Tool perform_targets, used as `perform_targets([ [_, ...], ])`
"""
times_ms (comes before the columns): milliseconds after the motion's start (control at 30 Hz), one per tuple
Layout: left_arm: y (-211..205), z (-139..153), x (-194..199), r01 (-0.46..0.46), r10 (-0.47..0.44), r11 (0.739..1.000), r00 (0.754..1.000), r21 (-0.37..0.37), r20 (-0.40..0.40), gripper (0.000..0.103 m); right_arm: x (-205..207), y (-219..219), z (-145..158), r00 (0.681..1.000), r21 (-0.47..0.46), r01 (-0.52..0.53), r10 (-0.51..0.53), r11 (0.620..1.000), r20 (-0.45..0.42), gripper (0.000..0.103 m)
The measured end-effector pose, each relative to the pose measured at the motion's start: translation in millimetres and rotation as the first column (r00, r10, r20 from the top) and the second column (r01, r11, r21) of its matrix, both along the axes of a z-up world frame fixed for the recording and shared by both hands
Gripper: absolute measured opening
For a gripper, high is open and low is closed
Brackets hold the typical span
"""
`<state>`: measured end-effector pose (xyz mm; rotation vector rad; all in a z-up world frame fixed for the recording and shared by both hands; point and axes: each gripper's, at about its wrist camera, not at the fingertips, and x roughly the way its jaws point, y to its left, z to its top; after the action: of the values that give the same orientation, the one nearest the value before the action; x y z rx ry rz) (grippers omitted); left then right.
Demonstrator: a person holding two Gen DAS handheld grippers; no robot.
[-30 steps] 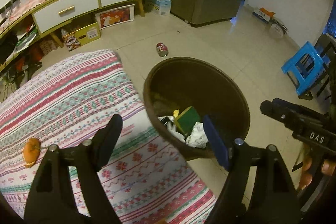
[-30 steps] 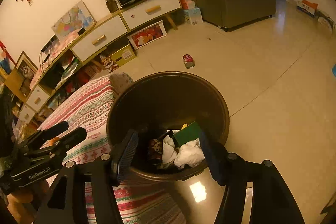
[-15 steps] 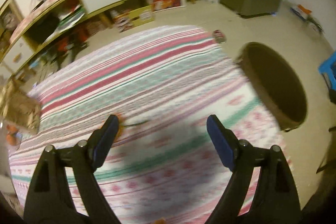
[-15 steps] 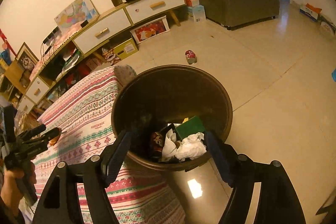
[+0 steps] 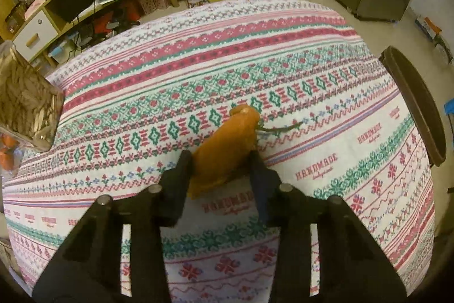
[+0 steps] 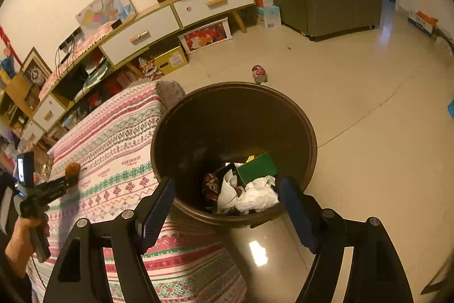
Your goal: Collect trash
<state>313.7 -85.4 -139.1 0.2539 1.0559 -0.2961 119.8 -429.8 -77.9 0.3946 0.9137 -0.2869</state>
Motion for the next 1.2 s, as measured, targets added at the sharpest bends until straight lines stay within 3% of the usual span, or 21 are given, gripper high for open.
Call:
perform_targets([
  [133, -3, 4, -5, 0.014, -0.013, 0.999, 1.0, -0.034, 0.013, 0.013, -1, 1, 0, 1.0, -0.037, -0.012, 0.012, 0.999, -0.009, 0.078],
  [400, -56, 27, -38, 0.14, -0.134, 0.984, 0.989, -0.111, 0.055, 0.01, -6, 4, 3, 1.0, -0.087, -0.022, 0.021, 0.996, -0.018, 0.078],
  [667, -139, 52, -80, 0.314, -0.303, 0.932, 0.949, -0.183, 0.082, 0.01, -14, 3, 6, 0.999, -0.12, -0.032, 0.029, 0.992, -0.021, 0.078],
  [900, -192, 63, -93, 0.383, -0.375, 0.897, 0.924, -0.222, 0.076, 0.011, -22, -7, 6, 1.0, -0.125, -0.004, 0.001, 0.992, -0.021, 0.078],
  [967, -202, 64, -92, 0.417, -0.412, 0.871, 0.908, -0.26, 0.077, 0.017, -24, -9, 7, 1.0, -0.124, 0.004, -0.007, 0.992, -0.021, 0.078],
  [1000, -205, 63, -92, 0.42, -0.416, 0.871, 0.906, -0.254, 0.072, 0.033, -25, -10, 7, 1.0, -0.123, 0.007, -0.01, 0.992, -0.021, 0.078],
  [1033, -206, 62, -91, 0.4, -0.397, 0.888, 0.916, -0.228, 0.06, 0.064, -26, -10, 8, 1.0, -0.123, 0.009, -0.012, 0.992, -0.019, 0.078],
  [1100, -200, 67, -92, 0.35, -0.339, 0.911, 0.937, -0.218, 0.087, 0.089, -28, -9, 11, 1.0, -0.133, 0.012, -0.014, 0.991, -0.017, 0.078],
  [1200, -180, 74, -98, 0.317, -0.308, 0.91, 0.948, -0.266, 0.077, 0.089, -32, -4, 18, 1.0, -0.144, 0.013, -0.013, 0.989, -0.002, 0.078],
])
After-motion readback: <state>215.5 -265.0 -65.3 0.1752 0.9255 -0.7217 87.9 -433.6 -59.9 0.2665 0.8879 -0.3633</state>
